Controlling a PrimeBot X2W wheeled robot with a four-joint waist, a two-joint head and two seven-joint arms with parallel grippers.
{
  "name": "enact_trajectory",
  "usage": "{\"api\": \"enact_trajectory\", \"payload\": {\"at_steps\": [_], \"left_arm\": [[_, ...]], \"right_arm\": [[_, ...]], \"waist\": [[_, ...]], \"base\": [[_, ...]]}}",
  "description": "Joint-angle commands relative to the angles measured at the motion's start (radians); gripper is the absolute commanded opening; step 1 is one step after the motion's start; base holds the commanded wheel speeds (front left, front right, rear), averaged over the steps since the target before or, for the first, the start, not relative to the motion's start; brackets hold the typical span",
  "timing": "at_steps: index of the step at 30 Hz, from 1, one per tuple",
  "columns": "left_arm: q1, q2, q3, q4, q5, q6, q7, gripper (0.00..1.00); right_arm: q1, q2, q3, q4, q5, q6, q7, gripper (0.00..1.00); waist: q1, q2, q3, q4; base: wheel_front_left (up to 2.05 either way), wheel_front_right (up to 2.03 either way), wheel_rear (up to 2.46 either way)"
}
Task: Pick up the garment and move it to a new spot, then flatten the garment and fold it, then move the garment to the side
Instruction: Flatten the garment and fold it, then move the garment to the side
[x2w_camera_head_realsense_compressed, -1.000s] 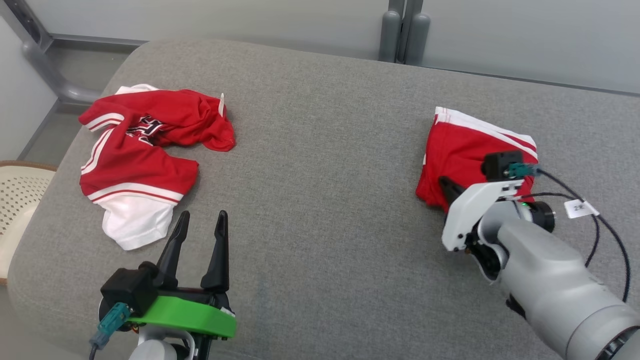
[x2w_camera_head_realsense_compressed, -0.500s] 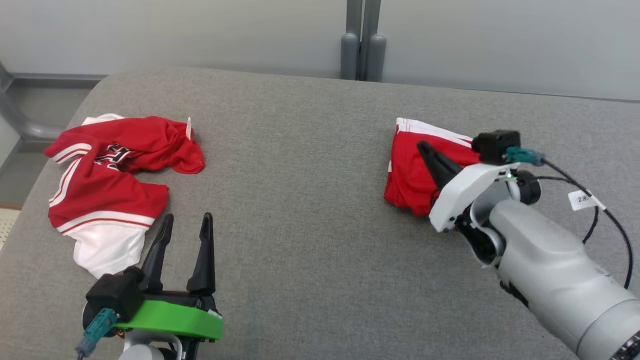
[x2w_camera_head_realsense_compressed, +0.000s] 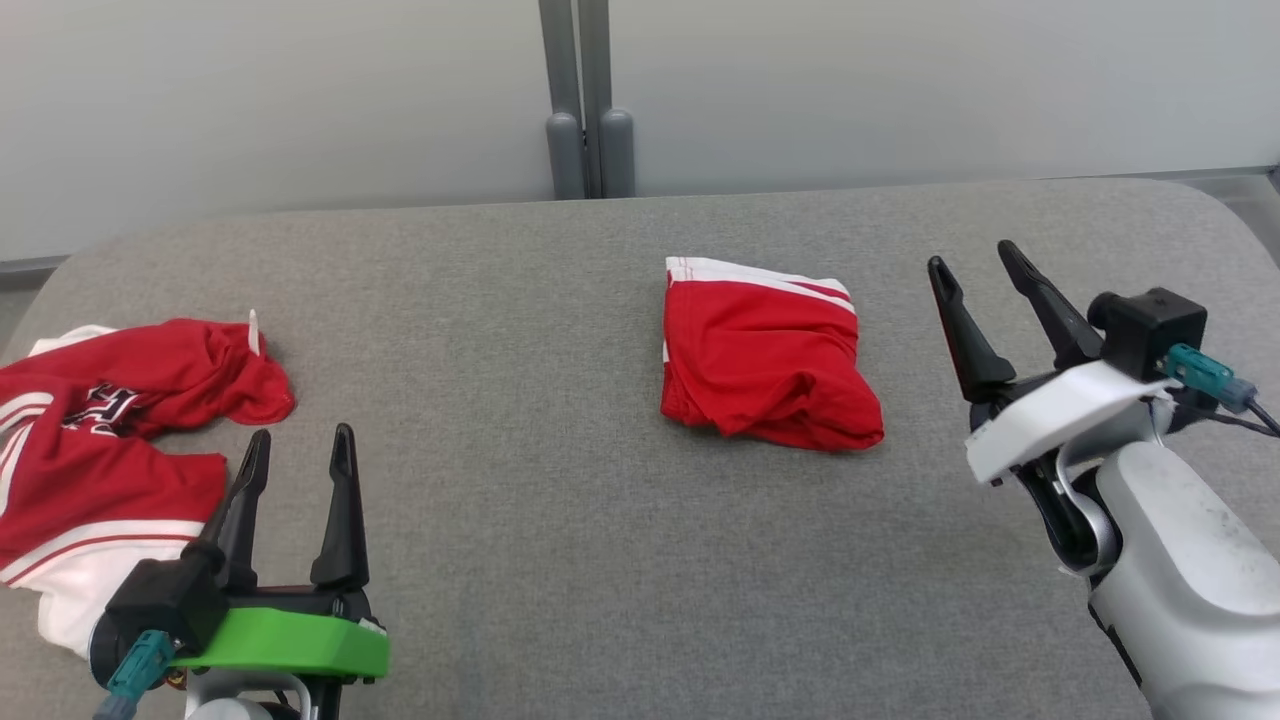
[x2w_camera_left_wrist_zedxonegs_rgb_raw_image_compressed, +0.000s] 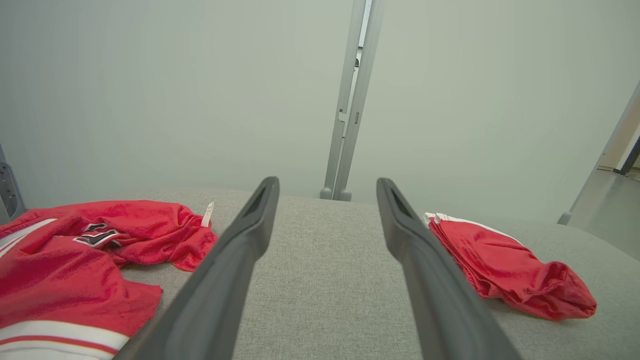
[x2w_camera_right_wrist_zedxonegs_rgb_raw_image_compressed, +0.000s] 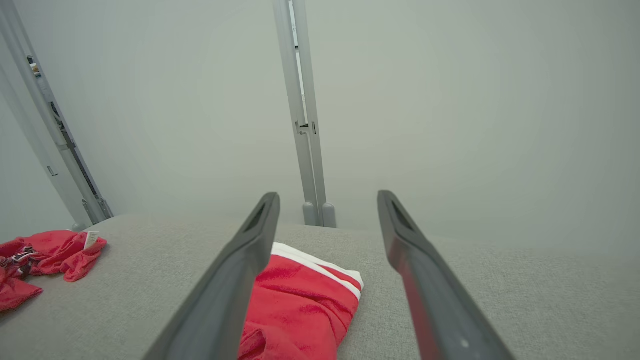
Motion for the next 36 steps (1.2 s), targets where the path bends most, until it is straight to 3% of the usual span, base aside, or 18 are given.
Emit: {"api": "enact_trajectory", "payload": {"at_steps": [1,7,16,25,31,36], "left_arm": [[0.019,0.01,0.008,0.003,0.012,0.005,0.0,1.0],[0.032,-0.006,0.017,0.019,0.048,0.0,0.0,1.0],[0.023,-0.024,0.017,0.026,0.071,-0.016,0.0,1.0],[-0.02,-0.041,0.004,0.032,0.09,-0.029,0.0,1.0],[-0.055,-0.05,-0.013,0.048,0.091,-0.038,0.0,1.0],[-0.082,-0.058,-0.022,0.068,0.07,-0.045,0.0,1.0]], "right_arm": [[0.047,0.01,-0.04,-0.029,-0.03,0.0,-0.003,1.0],[0.239,0.078,-0.212,-0.134,-0.14,0.0,-0.003,1.0],[0.29,0.124,-0.255,-0.147,-0.196,0.0,-0.003,1.0],[0.126,0.121,-0.207,-0.019,-0.174,0.0,0.08,1.0],[-0.039,0.119,-0.18,0.138,-0.129,0.0,0.231,1.0],[-0.165,0.108,-0.217,0.276,-0.055,0.0,0.366,1.0]], "waist": [[0.0,-0.0001,-0.014,-0.04],[0.0,-0.0001,-0.011,-0.07],[0.0,-0.0001,0.008,-0.069],[0.0,-0.0001,0.066,-0.016],[0.0,-0.0001,0.121,0.051],[0.0,-0.0001,0.168,0.112]], "base": [[0.0,0.0,0.0],[0.0,0.0,0.0],[0.0,0.0,0.0],[0.0,0.0,0.0],[0.0,0.0,0.0],[0.0,0.0,0.0]]}}
